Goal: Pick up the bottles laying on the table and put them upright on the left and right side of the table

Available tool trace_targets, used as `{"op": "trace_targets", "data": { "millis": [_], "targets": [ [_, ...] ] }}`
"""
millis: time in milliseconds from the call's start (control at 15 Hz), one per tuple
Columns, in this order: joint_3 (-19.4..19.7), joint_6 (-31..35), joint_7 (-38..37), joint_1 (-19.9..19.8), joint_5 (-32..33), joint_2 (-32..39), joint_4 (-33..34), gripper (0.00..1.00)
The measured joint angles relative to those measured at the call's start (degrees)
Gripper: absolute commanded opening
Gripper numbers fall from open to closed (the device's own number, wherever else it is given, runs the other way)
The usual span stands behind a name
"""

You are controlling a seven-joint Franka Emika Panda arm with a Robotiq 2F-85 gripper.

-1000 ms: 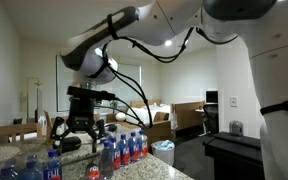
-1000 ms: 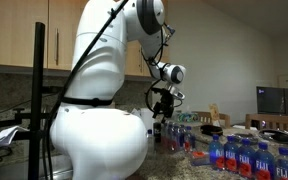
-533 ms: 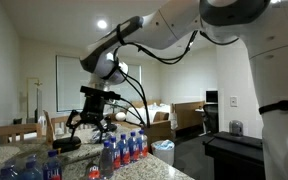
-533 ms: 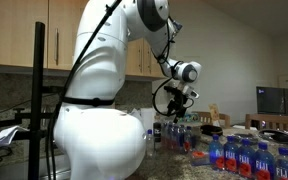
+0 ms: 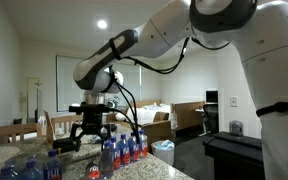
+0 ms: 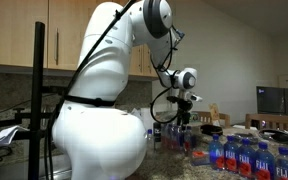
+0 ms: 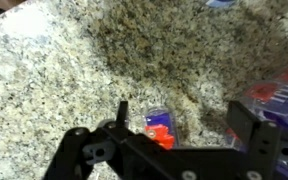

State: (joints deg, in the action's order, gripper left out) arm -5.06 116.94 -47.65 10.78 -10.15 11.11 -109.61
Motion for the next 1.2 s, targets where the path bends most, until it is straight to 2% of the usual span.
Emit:
{"op": "trace_targets", "data": {
  "millis": [200,333,467,933,1200],
  "targets": [
    [0.7,-3.0,-7.8,0.0,3.7,1.5,0.2,1.00],
    [0.7,-7.5,-5.6,-0.5,1.6,2.0,0.8,1.00],
    [0.5,-8.8,-2.3,-1.0,-0.3,2.1,1.2,1.00],
    [0.5,-8.2,-3.2,-0.9,-0.5,2.5,1.5,1.00],
    [1.6,-6.7,-3.9,-1.0,-0.5,6.5,3.2,1.00]
  ]
}}
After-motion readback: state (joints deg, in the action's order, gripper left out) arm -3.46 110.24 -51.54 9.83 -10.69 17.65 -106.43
